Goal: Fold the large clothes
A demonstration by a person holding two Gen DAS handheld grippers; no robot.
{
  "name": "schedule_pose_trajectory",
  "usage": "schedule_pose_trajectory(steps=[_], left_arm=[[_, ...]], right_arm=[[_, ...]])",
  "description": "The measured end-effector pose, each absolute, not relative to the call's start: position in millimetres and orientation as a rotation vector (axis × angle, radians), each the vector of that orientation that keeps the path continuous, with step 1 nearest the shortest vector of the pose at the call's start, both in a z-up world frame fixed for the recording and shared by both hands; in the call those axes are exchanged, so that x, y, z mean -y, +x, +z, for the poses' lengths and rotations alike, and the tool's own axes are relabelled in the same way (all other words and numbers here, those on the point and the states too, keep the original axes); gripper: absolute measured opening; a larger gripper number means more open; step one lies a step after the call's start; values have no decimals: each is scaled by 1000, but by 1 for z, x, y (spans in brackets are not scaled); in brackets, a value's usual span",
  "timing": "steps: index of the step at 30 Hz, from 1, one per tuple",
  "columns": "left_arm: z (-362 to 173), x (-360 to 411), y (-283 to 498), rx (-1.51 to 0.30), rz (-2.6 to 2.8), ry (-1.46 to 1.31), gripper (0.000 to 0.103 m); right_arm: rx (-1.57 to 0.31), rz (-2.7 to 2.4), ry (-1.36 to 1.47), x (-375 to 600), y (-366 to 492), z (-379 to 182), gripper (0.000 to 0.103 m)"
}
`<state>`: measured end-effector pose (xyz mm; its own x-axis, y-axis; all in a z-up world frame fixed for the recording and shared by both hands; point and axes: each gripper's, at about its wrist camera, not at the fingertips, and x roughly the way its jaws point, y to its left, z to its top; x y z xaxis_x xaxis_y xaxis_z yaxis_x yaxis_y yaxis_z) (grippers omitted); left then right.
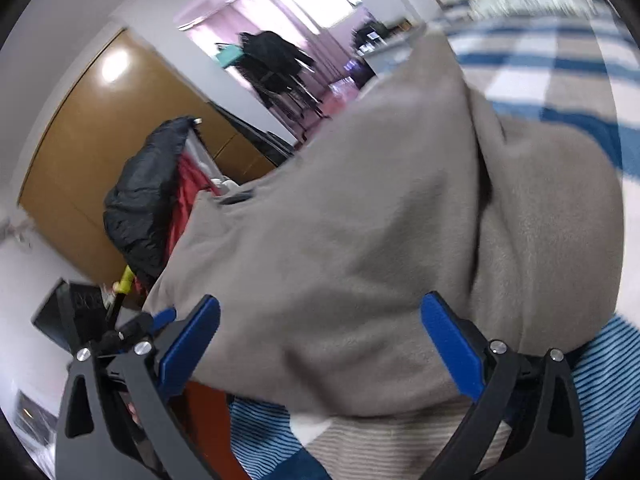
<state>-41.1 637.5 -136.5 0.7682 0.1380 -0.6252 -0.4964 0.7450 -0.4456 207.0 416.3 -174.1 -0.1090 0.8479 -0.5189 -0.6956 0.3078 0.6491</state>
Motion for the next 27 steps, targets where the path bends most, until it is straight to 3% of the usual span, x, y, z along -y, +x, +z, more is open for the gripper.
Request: schedule_pose_trajectory(steps=[6,10,16,22,27], left_arm=[[-166,-652,-34,-654,354,-702,96],[-148,-632,-33,-654,409,-606,96],[-90,-576,-66,-586,470,-411,96],[-46,-523,-111,-545,479,-393,96],[-28,-477,-141,-505,554,-375,96]], right_arm=[[-1187,1272,162,-448,222,-216,99],[-1094,1225,80,-443,199,-192,99],[-882,1272,6,-345,128,-138,99],[-731,1164,-128,-219,48,-118,99],[-637,1091,-221,-183,-1,-95,99]])
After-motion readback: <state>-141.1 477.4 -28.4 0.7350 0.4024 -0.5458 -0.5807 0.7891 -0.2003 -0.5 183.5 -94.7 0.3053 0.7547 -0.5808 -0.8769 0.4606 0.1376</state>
